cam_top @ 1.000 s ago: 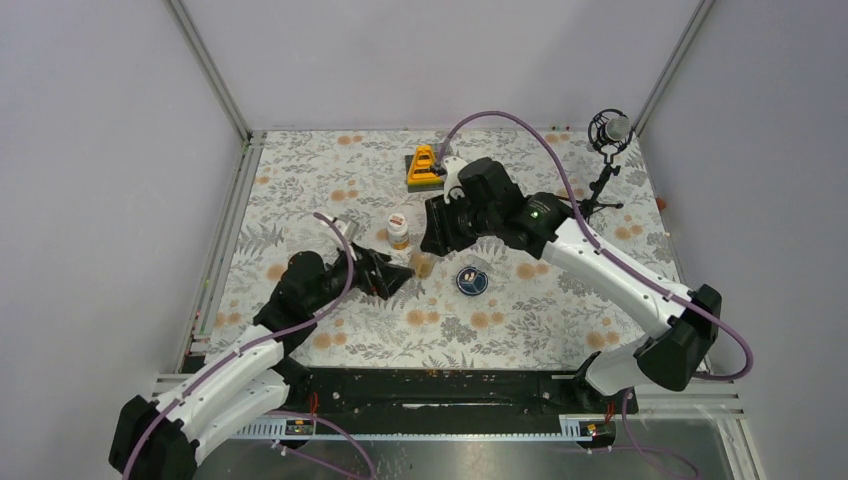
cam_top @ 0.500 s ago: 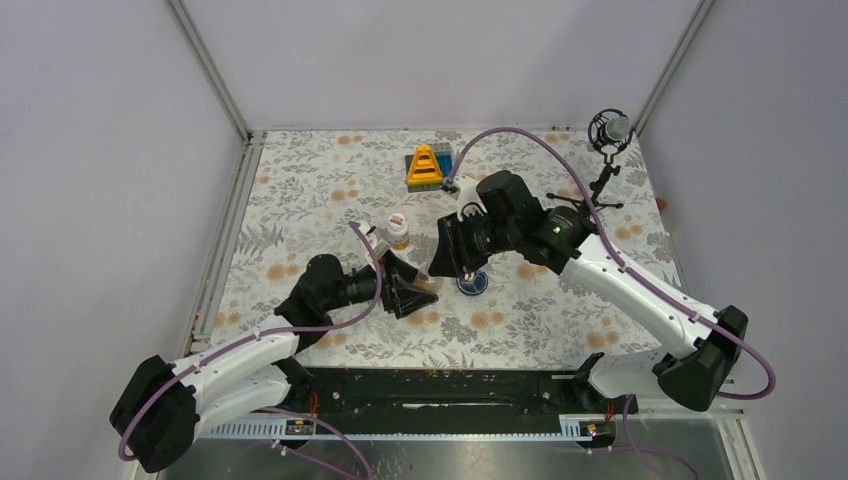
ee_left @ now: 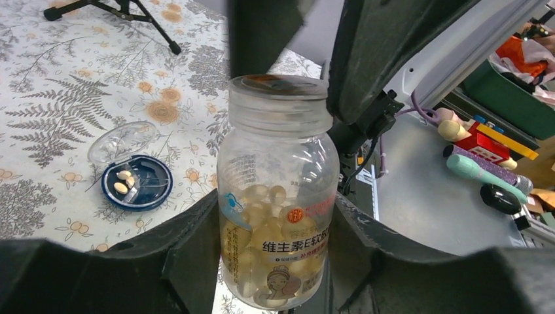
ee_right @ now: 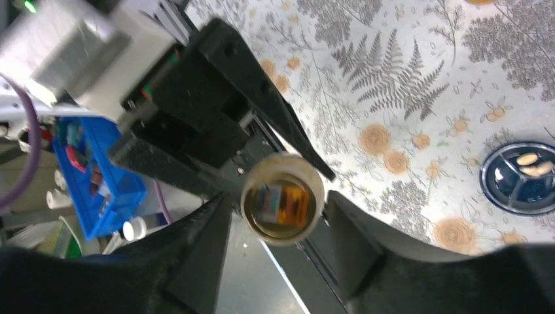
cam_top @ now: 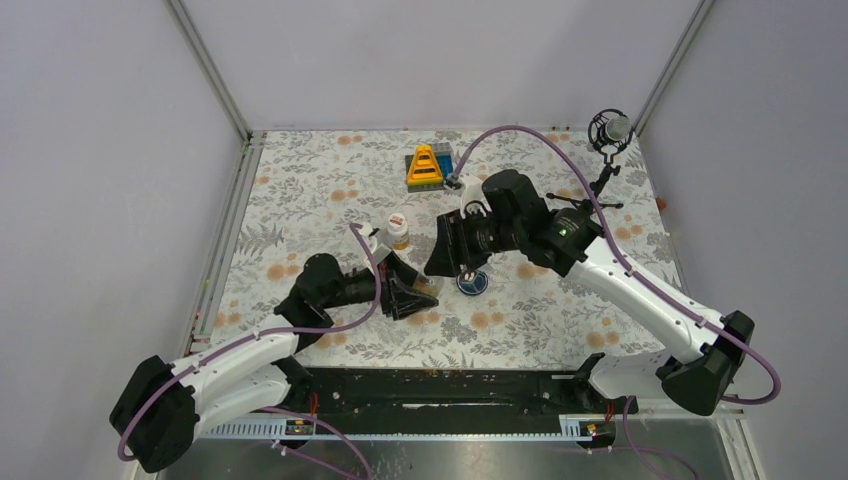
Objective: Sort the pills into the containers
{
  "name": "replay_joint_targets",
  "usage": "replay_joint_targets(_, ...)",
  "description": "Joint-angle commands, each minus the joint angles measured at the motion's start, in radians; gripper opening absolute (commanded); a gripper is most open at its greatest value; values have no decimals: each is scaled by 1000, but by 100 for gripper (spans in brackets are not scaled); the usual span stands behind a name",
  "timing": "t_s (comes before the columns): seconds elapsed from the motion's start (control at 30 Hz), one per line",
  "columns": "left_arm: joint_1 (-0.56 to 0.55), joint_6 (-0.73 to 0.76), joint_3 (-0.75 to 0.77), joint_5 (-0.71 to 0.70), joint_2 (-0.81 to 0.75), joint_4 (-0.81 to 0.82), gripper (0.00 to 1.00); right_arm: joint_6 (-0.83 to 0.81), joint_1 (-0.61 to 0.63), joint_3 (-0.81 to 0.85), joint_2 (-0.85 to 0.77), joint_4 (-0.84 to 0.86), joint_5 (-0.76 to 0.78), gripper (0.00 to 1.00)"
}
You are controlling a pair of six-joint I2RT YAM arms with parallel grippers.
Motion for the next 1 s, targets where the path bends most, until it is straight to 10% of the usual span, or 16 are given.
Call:
replay_joint_targets(0.0, -9, 109, 82, 45, -8, -30, 0, 134, -4, -9, -4, 225, 43, 77)
replay_joint_targets(0.13, -6, 160, 131, -111, -26, -149, 0, 199, -5, -18, 40, 315, 161, 94)
replay_joint_targets(0.47, -7, 37, 158, -288, 52, -55, 0, 234, -4, -131, -23, 409, 310, 75)
replay_joint_targets(0.73, -8, -28, 165, -359, 69, -30, 0, 267, -4, -175, -70, 436, 248, 37)
replay_joint_targets(0.97, -7, -58, 176, -360, 45, -53, 0, 263, -6, -217, -102, 477, 182, 43)
